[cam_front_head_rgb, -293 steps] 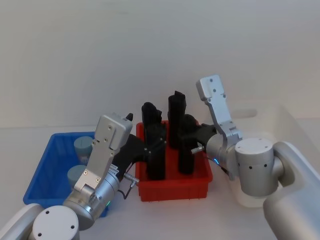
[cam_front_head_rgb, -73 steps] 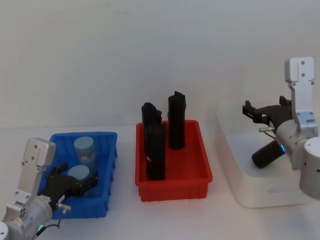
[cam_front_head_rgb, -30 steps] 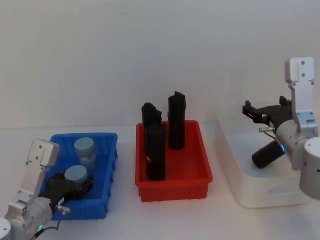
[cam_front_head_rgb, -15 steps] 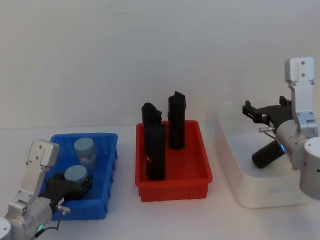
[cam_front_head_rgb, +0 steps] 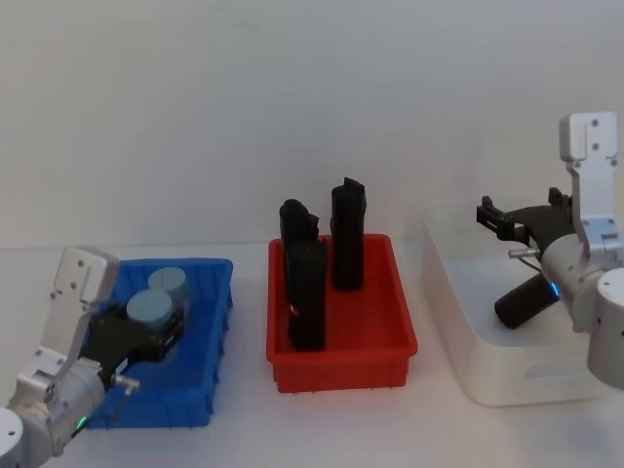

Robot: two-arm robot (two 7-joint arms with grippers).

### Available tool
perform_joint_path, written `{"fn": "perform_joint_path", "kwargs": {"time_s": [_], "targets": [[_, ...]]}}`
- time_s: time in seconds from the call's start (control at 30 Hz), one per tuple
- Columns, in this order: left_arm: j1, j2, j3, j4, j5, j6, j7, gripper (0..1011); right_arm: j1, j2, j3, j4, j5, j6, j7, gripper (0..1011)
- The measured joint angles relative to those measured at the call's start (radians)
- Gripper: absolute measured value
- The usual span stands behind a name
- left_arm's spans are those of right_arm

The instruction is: Pick the cotton swabs from the blue box and place them into the white box.

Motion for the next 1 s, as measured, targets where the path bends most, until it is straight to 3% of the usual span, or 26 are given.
{"fn": "perform_joint_path", "kwargs": {"time_s": [0.53,0.77,1.0], "targets": [[-0.003,0.015,-0.020,-0.181,0.052,-0.050,0.032,669,0.000,0.000,-0.001,-0.001,-0.003,-0.001,0.011,1002],[-0.032,0.004,-0.024,-0.237,0.067,-0.077,-0.003,669,-0.006,0.003,-0.006,-0.016,-0.012,-0.013,0.056,1002],[-0.088,-0.036,-0.013,-0.267,0.088,-0.099,-0.071,669,-0.019,0.009,-0.014,-0.048,-0.018,-0.027,0.127,1002]]}}
